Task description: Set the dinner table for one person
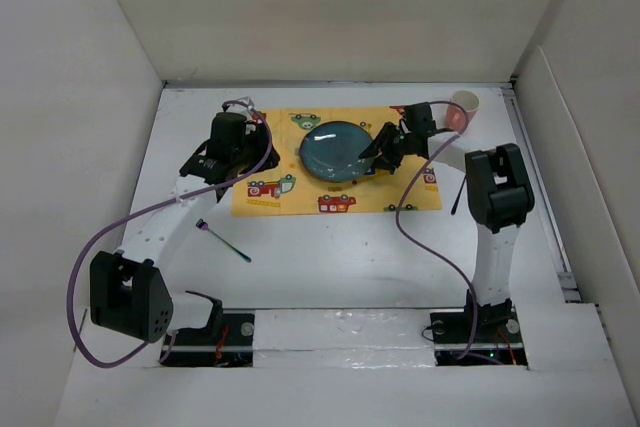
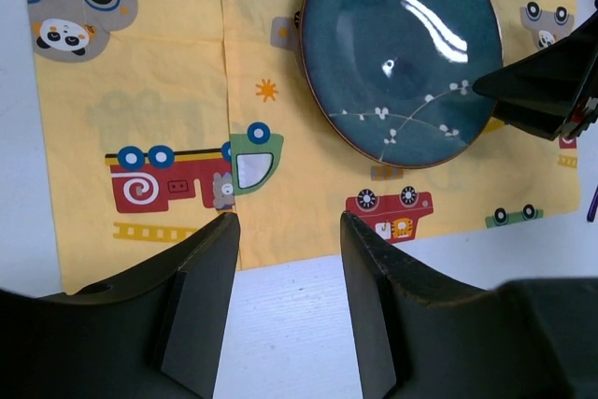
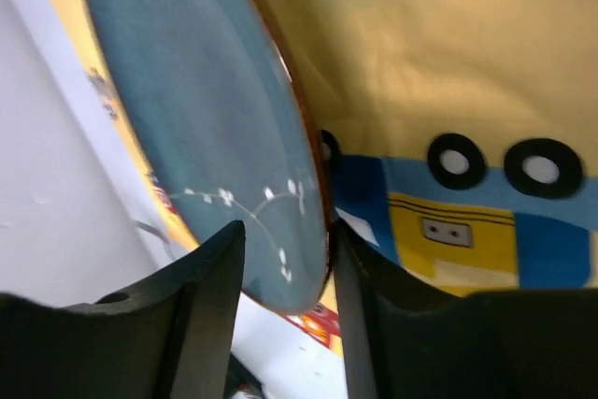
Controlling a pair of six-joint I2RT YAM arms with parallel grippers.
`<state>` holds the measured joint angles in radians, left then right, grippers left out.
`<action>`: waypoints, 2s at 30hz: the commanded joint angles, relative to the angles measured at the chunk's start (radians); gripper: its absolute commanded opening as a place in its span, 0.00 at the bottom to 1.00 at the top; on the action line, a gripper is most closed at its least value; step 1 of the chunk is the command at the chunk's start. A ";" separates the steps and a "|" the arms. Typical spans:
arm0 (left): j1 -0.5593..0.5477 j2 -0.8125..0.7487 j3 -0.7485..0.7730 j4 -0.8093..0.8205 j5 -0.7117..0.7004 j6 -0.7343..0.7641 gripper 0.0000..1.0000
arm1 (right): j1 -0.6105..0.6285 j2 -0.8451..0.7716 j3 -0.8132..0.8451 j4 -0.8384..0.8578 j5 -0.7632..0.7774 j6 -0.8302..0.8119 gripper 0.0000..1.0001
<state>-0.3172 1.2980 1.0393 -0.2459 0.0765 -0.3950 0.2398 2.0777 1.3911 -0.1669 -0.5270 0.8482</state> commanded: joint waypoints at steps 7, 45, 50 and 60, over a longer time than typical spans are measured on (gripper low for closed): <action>0.003 -0.019 0.014 0.054 0.009 -0.007 0.43 | -0.036 -0.174 0.065 -0.213 0.146 -0.196 0.56; 0.003 -0.097 -0.028 0.016 0.008 0.044 0.25 | -0.369 0.173 0.818 -0.542 0.875 -0.277 0.00; 0.003 -0.068 -0.009 0.023 0.020 0.044 0.25 | -0.329 0.081 0.862 -0.508 0.814 -0.333 0.00; 0.003 -0.029 0.004 0.051 0.042 0.036 0.25 | -0.175 0.174 0.982 -0.622 0.797 -0.419 0.00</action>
<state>-0.3168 1.2732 1.0107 -0.2253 0.1024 -0.3637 0.0257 2.2963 2.3253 -0.8047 0.2855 0.4622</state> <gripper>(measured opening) 0.251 0.075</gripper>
